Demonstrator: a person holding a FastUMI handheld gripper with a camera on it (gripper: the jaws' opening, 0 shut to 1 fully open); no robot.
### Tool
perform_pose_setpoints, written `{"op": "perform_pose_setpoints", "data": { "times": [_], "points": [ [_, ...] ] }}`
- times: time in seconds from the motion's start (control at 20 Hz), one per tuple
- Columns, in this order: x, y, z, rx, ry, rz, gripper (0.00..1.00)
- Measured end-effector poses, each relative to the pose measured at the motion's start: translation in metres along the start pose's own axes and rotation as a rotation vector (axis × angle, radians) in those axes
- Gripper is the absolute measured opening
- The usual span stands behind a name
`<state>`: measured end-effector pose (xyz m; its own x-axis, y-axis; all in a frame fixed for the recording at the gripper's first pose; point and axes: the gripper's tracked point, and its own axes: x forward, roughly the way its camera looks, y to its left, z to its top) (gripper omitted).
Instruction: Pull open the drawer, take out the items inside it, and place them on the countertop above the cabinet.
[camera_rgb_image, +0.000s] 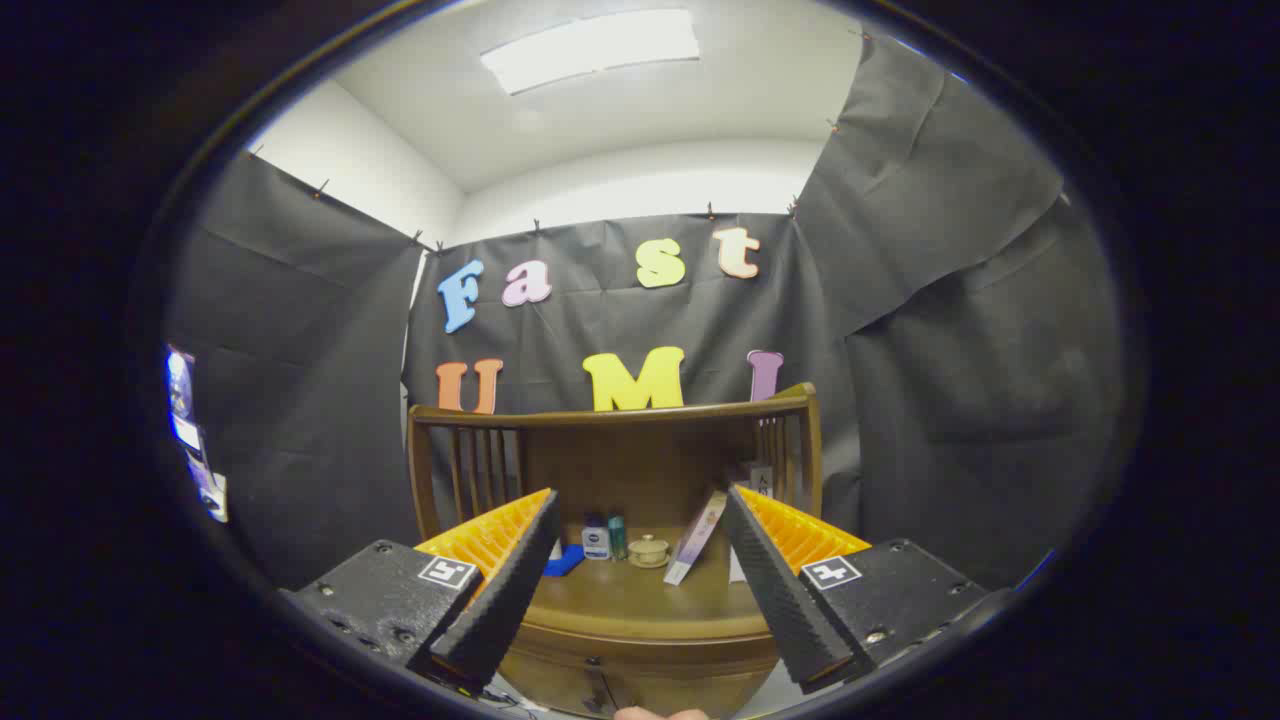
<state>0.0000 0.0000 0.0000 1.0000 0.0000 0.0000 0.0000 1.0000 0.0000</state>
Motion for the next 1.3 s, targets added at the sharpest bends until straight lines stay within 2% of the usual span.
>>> {"op": "perform_pose_setpoints", "data": {
  "times": [0.45, 0.9, 1.3],
  "points": [
    [0.001, 0.014, -0.005, -0.020, 0.008, 0.034, 1.00],
    [0.000, 0.012, 0.001, -0.013, -0.023, 0.018, 1.00],
    [0.006, 0.019, -0.022, -0.034, 0.006, -0.005, 1.00]
  ]
}}
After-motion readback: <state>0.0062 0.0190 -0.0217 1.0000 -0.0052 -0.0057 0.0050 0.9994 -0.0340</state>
